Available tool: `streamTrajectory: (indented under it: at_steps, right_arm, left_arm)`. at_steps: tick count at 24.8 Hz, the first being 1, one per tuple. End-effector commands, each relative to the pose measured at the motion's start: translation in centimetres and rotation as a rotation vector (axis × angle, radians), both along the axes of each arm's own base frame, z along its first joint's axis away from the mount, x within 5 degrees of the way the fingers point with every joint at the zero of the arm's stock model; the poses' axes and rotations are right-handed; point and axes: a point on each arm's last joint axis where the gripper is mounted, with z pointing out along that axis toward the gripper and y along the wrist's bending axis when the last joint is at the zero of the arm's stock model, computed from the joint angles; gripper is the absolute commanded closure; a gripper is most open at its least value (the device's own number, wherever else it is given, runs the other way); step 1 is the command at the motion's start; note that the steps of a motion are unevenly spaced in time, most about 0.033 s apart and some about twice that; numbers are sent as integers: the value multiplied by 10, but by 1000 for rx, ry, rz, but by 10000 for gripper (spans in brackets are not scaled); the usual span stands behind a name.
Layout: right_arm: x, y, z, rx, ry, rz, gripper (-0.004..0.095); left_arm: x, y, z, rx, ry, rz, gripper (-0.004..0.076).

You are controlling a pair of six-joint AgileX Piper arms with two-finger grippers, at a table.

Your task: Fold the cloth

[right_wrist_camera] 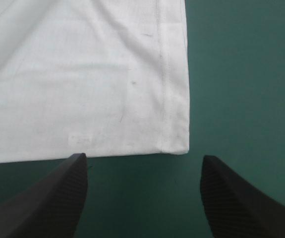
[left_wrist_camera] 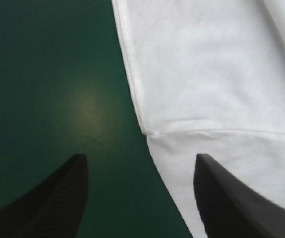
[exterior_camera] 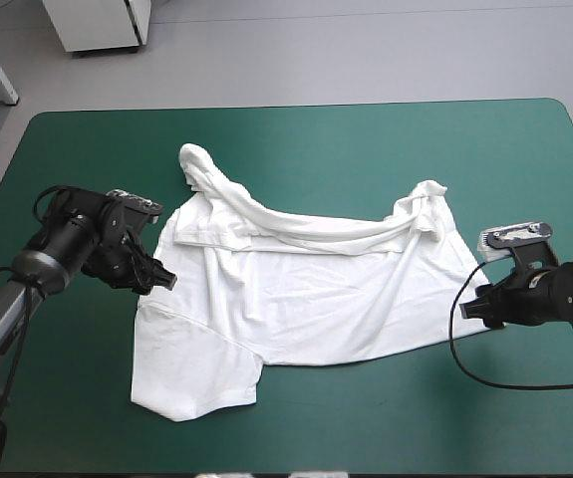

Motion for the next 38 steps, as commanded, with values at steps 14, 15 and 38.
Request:
streamTrajectory:
  at_steps: [14,15,38]
  right_arm:
    - [5,-4,10,-44,-69,-6,306]
    - [5,-5,10,-59,-66,-13,306]
    - [61,-8,-77,-93,265,-12,326]
  left_arm:
    - [34,14,-44,-103,82,126,267]
    - [34,14,-47,-103,88,127,267]
    - [16,5,-78,-200,187,71,733]
